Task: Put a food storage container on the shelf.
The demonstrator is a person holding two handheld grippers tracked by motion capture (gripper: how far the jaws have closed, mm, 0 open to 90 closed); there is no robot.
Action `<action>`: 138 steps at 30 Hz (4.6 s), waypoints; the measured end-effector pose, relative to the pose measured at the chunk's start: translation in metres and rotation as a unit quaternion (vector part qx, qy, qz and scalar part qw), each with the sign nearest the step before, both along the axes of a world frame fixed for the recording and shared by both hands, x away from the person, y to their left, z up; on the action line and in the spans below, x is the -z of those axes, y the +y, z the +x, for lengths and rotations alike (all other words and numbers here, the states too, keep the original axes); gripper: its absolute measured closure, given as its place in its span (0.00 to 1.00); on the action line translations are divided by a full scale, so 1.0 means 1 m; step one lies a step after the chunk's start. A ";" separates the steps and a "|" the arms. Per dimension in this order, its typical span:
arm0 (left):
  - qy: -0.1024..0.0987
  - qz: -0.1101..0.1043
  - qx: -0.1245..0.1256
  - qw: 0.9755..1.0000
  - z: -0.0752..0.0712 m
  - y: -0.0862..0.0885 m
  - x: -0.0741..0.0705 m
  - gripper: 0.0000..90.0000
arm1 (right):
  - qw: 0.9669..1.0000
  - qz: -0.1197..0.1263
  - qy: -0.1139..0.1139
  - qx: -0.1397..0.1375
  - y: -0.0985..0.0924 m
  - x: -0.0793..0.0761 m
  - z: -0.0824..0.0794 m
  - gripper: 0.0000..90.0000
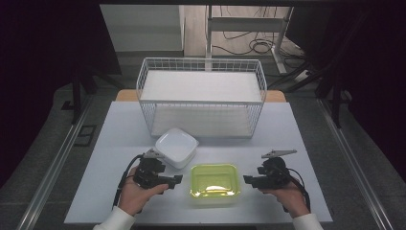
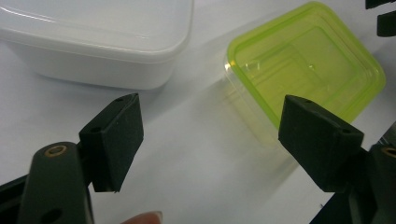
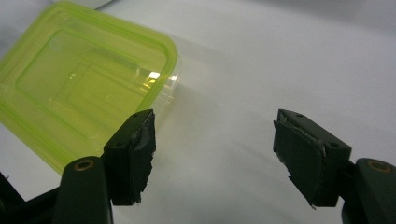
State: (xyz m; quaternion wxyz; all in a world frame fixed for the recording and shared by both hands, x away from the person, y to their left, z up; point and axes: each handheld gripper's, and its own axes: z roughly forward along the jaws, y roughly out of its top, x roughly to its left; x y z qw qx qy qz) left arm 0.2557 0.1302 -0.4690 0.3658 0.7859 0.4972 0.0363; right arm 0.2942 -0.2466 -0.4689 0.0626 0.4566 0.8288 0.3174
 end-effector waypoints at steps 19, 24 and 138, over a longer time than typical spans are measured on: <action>0.051 -0.073 -0.010 0.996 0.007 -0.023 0.022 0.43 | 1.000 0.012 -0.009 -0.004 0.005 0.004 -0.004 0.29; 0.071 -0.089 -0.007 0.993 0.012 -0.028 0.030 0.47 | 1.000 0.020 -0.010 -0.018 0.007 0.004 -0.003 0.32; -0.011 -0.209 0.033 0.977 0.064 0.012 -0.075 0.87 | 0.962 0.266 -0.017 -0.058 0.027 -0.078 0.052 0.87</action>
